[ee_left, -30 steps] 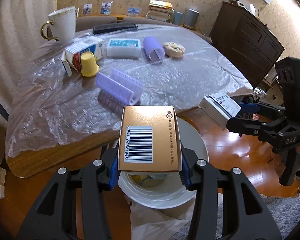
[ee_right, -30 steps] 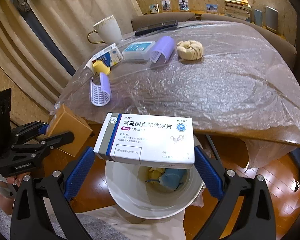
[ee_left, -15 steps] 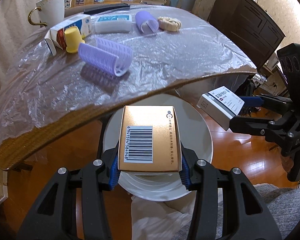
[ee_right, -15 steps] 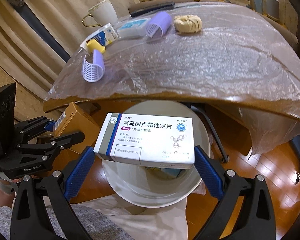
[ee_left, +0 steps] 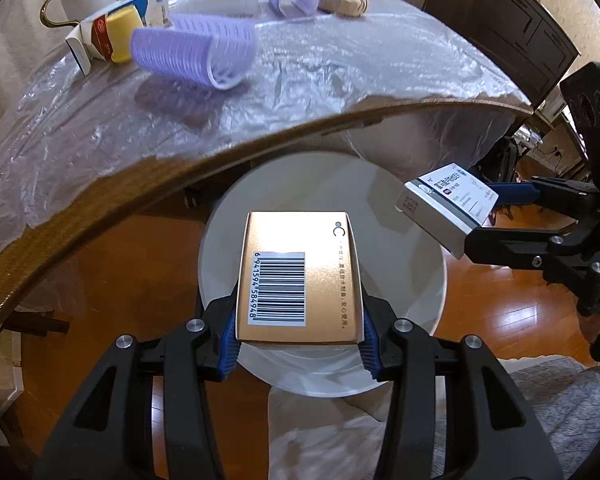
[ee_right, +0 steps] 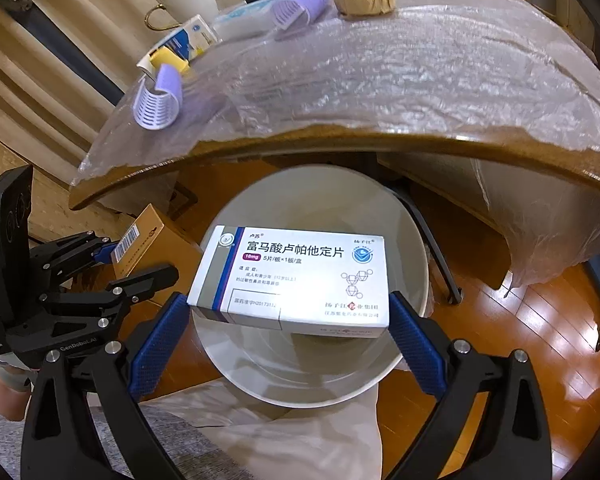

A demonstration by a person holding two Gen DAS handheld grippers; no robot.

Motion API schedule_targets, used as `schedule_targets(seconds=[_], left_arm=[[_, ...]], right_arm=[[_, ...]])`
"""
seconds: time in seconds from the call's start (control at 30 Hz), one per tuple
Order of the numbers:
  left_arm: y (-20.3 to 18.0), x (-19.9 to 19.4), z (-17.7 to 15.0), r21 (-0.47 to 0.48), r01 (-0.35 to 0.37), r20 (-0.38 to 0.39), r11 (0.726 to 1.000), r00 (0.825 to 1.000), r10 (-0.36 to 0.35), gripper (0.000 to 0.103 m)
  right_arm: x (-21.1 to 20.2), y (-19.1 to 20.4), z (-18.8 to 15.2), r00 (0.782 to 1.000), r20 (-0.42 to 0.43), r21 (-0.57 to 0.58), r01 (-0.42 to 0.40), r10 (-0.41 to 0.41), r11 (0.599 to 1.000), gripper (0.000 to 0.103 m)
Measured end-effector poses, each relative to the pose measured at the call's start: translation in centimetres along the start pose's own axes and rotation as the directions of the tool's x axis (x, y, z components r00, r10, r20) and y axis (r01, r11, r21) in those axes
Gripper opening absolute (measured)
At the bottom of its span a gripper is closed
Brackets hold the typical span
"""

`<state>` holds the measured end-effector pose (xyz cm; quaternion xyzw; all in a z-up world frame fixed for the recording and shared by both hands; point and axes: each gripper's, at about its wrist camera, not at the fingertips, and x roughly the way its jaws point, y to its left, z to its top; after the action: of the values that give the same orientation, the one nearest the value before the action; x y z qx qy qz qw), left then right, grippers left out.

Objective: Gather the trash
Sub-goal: 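Carry both boxes off the table and hold them above the white bin, then open both tools to drop the boxes into the bin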

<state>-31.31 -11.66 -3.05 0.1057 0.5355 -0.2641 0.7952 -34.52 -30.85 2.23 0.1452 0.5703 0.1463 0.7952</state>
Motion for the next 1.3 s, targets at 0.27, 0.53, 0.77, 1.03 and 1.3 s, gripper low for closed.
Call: schedule_targets(seconds=[0.27, 0.53, 0.77, 1.03, 1.3], left_arm=[[0.5, 1.9, -0.1, -0.005, -0.027, -0.025, 1.000, 0.999, 0.027, 0.048], [0.9, 3.4, -0.2, -0.006, -0.045, -0.045, 0.999, 0.998, 0.045, 0.048], [0.2, 4.2, 0.0, 0.002, -0.054, -0.047, 0.999, 0.997, 0.054, 0.048], [-0.4, 5.1, 0.3, 0.019, -0.070, -0.052, 0.997, 0.996, 0.071, 0.048], [-1.0, 5.9, 0.5, 0.039, -0.075, -0.060, 0.996, 0.995, 0.077, 0.048]], right_arm=[[1.6, -0.1, -0.4, 0.999, -0.015, 0.000, 0.040, -0.040, 0.999, 0.096], [3.0, -0.1, -0.3, 0.999, -0.021, 0.031, 0.038, -0.037, 0.999, 0.096], [3.7, 0.4, -0.2, 0.998, -0.025, 0.017, 0.058, -0.058, 0.998, 0.096], [4.2, 0.3, -0.1, 0.997, -0.028, 0.011, 0.069, -0.069, 0.998, 0.096], [4.1, 0.6, 0.1, 0.996, -0.027, 0.000, 0.089, -0.089, 0.996, 0.096]])
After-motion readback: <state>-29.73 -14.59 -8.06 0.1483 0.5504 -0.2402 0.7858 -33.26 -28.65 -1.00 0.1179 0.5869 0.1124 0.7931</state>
